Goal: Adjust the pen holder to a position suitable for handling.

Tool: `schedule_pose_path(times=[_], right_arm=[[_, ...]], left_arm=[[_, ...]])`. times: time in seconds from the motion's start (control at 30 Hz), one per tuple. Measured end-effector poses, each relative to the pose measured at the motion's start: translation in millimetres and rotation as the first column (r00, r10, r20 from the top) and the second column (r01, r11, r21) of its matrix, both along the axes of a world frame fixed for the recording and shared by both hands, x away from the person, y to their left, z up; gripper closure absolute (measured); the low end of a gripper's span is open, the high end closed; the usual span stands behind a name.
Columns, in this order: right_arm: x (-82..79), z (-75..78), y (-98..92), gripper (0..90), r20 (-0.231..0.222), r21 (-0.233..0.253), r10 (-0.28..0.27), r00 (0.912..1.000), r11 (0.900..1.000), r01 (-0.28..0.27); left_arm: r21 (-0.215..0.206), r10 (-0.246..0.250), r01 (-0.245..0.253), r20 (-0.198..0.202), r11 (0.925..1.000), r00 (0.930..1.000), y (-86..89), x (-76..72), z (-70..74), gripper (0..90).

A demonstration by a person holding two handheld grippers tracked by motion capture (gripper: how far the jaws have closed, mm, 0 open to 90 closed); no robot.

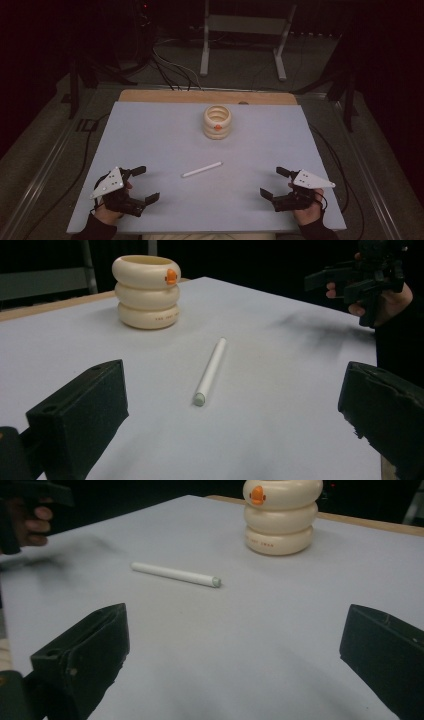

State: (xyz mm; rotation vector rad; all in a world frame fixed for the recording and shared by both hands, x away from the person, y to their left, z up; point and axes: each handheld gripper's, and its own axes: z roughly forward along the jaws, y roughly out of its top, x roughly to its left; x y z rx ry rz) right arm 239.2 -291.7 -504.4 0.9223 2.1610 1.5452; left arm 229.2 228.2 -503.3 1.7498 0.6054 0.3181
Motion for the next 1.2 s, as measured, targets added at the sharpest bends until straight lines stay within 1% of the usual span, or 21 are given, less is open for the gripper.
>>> schedule_pose_path(times=[0.07, 0.13, 0.2, 0.33, 0.43, 0.47, 0.6, 0.67, 0.77, 0.83, 0.87, 0.97, 1.07, 1.2], right_arm=[[-0.7, -1.5, 1.4, 0.0, 0.018, -0.003, -0.010, 0.9998, 1.000, 0.010], [-0.5, -2.1, 2.5, 0.0, 0.018, -0.013, -0.010, 0.9998, 1.000, 0.010], [-0.2, -2.2, 2.6, 0.0, 0.017, -0.013, -0.008, 0.9998, 1.000, 0.008], [1.3, 0.2, -0.6, 0.0, 0.002, 0.018, -0.018, 0.9998, 1.000, 0.018], [1.4, 1.7, -2.0, 0.0, 0.004, 0.026, -0.022, 0.9998, 0.999, 0.022], [0.7, 2.2, -1.7, 0.0, 0.010, 0.026, -0.023, 0.9997, 0.999, 0.023], [-0.7, 2.5, 1.2, 0.0, 0.025, 0.011, -0.021, 0.9995, 1.000, 0.021], [-0.5, 3.0, 2.0, 0.0, 0.015, 0.022, -0.019, 0.9997, 1.000, 0.018], [-0.6, 6.3, 2.4, 0.0, 0.017, 0.034, -0.025, 0.9995, 0.999, 0.024], [-0.6, 9.8, 2.8, 0.0, 0.009, 0.043, -0.024, 0.9997, 0.999, 0.024], [0.1, 12.7, 3.5, 0.0, -0.005, 0.046, -0.025, 0.9997, 0.999, 0.025], [2.4, 25.1, 6.0, 0.0, -0.020, 0.050, -0.025, 0.9995, 0.998, 0.026], [6.6, 38.6, 10.2, 0.0, -0.008, 0.045, -0.024, 0.9997, 0.999, 0.024], [18.1, 53.3, 20.6, 0.0, -0.008, 0.030, -0.003, 1.0000, 1.000, 0.003]], left_arm=[[0.007, 0.002, -0.002, 0.001, 1.0000, 1.0000, -0.3, -0.3, -0.4, 0.1], [0.012, 0.003, -0.003, -0.002, 0.9999, 1.0000, -0.4, -0.3, -0.8, 0.1], [0.014, 0.005, -0.005, -0.003, 0.9999, 1.0000, -0.2, 0.2, -1.6, 0.1], [0.015, 0.010, -0.010, -0.005, 0.9998, 0.9999, -0.3, -0.2, -0.9, 0.1], [0.006, 0.012, -0.012, -0.004, 0.9999, 0.9999, -1.0, -1.7, 0.9, 0.1], [0.009, 0.010, -0.010, -0.001, 0.9999, 1.0000, -1.2, -2.0, 1.5, 0.1], [0.011, -0.002, 0.002, 0.001, 0.9999, 1.0000, -2.8, -2.6, 0.5, 0.1], [0.014, -0.004, 0.004, -0.004, 0.9999, 1.0000, -2.8, -2.0, -0.6, 0.1], [0.009, -0.005, 0.005, -0.007, 0.9999, 1.0000, -2.0, -1.4, -1.4, 0.1], [0.009, -0.001, 0.001, -0.007, 1.0000, 1.0000, -1.5, -1.2, -1.4, 0.1], [0.007, 0.002, -0.002, -0.004, 1.0000, 1.0000, -1.1, -1.3, -1.2, 0.1], [0.004, 0.005, -0.005, -0.004, 1.0000, 1.0000, -0.1, -1.5, -1.0, 0.1], [0.004, 0.007, -0.007, -0.002, 1.0000, 1.0000, -0.2, -1.8, -0.7, 0.1], [0.004, 0.006, -0.006, -0.002, 1.0000, 1.0000, -0.6, -1.9, -0.7, 0.1]])
